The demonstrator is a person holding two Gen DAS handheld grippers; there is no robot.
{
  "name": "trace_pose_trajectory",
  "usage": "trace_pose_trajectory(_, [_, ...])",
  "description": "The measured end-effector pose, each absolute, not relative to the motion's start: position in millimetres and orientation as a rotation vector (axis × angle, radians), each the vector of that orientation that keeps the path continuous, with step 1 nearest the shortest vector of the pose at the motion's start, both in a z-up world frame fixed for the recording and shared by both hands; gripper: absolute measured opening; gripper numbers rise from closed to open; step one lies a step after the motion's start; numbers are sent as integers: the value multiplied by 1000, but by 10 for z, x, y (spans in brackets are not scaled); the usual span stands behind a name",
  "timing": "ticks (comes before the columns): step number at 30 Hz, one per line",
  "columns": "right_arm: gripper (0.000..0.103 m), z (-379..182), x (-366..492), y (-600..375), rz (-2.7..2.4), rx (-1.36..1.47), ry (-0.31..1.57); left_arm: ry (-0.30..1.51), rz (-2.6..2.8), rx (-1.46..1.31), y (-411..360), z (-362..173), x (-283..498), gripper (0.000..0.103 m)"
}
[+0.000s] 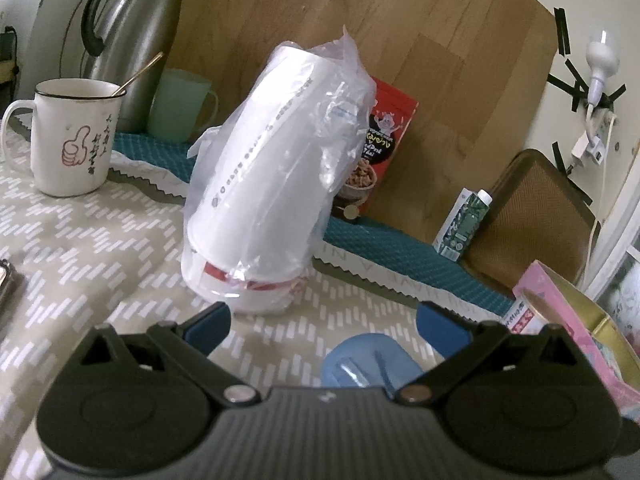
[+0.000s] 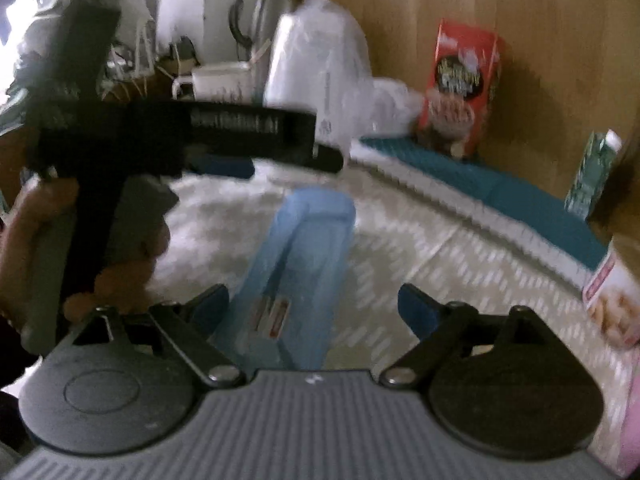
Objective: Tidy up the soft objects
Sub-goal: 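Grasp the blue translucent plastic case with the right gripper and lift, then carry the blue case over the pink tin and open the right gripper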
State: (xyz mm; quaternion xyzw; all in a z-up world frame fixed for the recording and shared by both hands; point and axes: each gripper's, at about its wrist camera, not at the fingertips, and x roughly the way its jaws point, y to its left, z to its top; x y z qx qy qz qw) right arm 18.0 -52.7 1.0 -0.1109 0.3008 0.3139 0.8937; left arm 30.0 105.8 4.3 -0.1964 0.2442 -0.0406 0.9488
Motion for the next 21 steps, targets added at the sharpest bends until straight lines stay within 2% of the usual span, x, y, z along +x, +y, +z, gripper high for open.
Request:
trace_pose_trajectory(3, [56, -12, 101, -568, 657, -173, 609, 506, -100, -388, 1031, 37, 317, 102])
trace_pose_trajectory(16, [56, -81, -241, -884, 520, -37, 587, 581, -269, -326, 834, 36, 339, 102])
trace_pose_trajectory(21, [56, -124, -387, -1070, 492, 26, 570, 672, -386, -439, 674, -13, 178, 103])
